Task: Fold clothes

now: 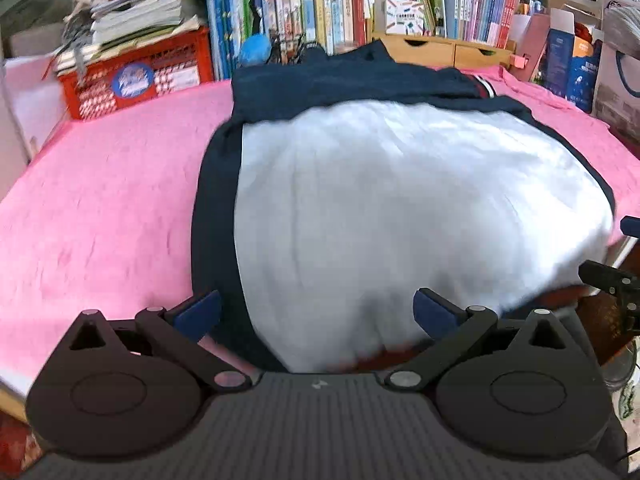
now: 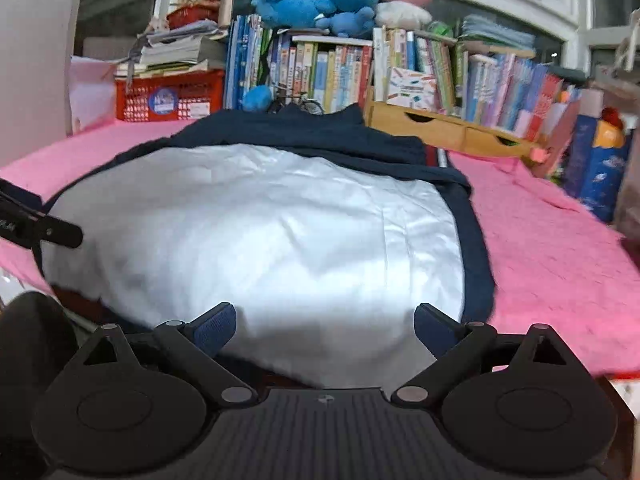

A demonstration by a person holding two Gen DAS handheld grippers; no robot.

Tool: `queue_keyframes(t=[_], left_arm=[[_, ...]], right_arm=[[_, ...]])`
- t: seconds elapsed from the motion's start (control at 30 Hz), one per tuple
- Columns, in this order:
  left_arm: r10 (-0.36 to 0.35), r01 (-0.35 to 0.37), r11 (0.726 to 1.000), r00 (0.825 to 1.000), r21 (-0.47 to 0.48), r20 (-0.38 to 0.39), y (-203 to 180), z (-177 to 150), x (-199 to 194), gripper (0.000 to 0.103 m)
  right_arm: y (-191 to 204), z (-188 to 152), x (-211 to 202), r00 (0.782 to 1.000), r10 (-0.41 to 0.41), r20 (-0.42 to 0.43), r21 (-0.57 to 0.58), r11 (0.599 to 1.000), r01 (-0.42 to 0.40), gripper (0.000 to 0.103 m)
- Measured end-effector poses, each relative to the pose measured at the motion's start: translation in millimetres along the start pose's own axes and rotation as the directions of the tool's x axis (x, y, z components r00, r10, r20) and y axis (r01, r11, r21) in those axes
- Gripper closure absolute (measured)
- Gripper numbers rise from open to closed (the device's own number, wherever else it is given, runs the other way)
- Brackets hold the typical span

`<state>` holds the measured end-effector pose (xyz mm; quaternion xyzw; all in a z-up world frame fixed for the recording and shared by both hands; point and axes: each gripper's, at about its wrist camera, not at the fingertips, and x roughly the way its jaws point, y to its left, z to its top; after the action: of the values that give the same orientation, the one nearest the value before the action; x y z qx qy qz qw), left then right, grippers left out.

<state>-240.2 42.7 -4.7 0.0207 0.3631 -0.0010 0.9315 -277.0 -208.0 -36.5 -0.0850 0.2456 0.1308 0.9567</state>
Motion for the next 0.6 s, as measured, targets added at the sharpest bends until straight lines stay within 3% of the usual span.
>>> queue_keyframes(t=[0.1, 0.23, 0.3, 0.47, 0.6], left_arm=[[-0.017, 0.017, 1.000, 1.000, -0.003, -0.021, -12, -17, -19, 0.000], [-0.033, 0.033, 0.998, 0.999, 0.046, 0.014, -26, -22, -31, 0.000], [-0.015, 0.014, 0.998, 1.000, 0.056, 0.013, -30, -19, -26, 0.000], [-0.006, 0.007, 0.999, 1.000, 0.036, -0.011, -27, -28, -24, 0.000], [-0.006, 0.006, 0.999, 1.000, 0.037, -0.012, -27, -30, -24, 0.000]], right_arm=[[9, -11, -29, 0.999, 0.033, 0.024, 0.032, 0.999, -0.034, 0.003], [22, -22, -59, 0.993, 0.081, 0.088, -0.049, 0.996, -0.077, 0.000], [24, -24, -60, 0.992, 0.084, 0.098, -0.065, 0.995, -0.078, 0.000], [22, -27, -45, 0.997, 0.069, 0.044, 0.038, 0.997, -0.071, 0.000], [21, -35, -42, 0.996, 0.082, 0.035, 0.055, 0.995, -0.084, 0.000]])
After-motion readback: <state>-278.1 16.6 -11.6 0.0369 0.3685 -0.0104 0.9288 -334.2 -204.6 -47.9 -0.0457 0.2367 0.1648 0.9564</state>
